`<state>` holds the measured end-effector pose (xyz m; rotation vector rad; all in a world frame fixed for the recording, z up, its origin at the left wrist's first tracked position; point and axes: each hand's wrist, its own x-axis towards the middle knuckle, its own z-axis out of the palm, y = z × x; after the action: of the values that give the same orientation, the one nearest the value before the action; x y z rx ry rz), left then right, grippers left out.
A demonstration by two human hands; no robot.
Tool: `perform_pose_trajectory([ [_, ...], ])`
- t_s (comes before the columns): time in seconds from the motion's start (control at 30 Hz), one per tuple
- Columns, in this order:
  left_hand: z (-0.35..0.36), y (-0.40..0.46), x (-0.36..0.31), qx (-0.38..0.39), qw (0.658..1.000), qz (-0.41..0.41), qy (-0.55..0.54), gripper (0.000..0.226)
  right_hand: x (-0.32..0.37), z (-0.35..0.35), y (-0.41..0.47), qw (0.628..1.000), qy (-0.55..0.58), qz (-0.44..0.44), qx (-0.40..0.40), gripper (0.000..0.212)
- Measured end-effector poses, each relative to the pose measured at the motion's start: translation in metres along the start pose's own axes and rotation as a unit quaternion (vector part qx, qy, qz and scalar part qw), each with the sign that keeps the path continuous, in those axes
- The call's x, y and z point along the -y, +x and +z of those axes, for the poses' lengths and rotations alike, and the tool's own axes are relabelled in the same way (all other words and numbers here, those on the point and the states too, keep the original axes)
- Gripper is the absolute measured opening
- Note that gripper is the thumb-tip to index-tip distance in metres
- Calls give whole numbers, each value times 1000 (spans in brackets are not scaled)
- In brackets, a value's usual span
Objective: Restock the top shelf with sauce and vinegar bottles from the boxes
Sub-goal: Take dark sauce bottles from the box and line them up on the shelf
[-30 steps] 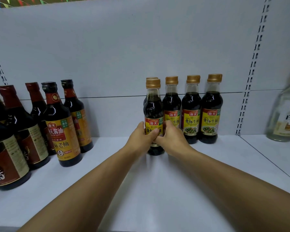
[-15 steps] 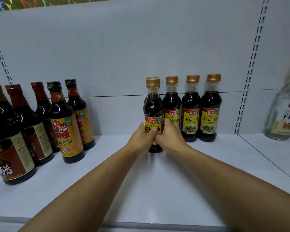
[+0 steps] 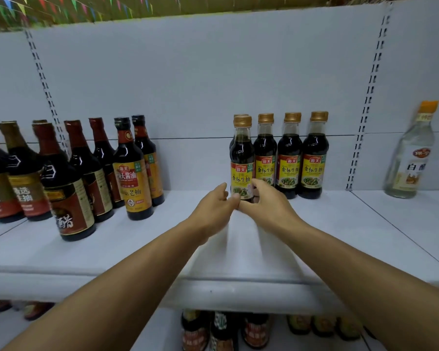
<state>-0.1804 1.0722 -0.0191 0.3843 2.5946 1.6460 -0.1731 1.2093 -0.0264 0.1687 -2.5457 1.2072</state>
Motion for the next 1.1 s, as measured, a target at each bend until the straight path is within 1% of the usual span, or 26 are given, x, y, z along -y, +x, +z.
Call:
perform_pose_trajectory([
  [0.2,-6,-67,1,27,998,48,12,44,21,-2,-56,1000,0,-25,-7,45],
  [0.37,-11,-107,15,36,997,59,24,55,31,2,-101,999,-26,-43,-9,54],
  [0.47,-9,-131,25,36,995,79,41,52,37,7,-128,998,-41,-52,-10,51],
  [0.6,-6,-163,38,47,989,134,44,37,39,18,-162,997,-42,-58,12,38],
  [0.73,-2,-186,62,72,990,117,16,32,31,35,-187,998,-35,-38,37,33],
  [0.83,5,-196,90,81,991,110,14,32,20,53,-205,997,-17,-42,65,31],
  [1.0,15,-208,137,108,992,63,-3,33,-9,90,-227,996,-28,-11,86,30],
  [1.1,24,-216,162,127,991,32,-20,31,-28,110,-238,993,-30,4,117,27],
])
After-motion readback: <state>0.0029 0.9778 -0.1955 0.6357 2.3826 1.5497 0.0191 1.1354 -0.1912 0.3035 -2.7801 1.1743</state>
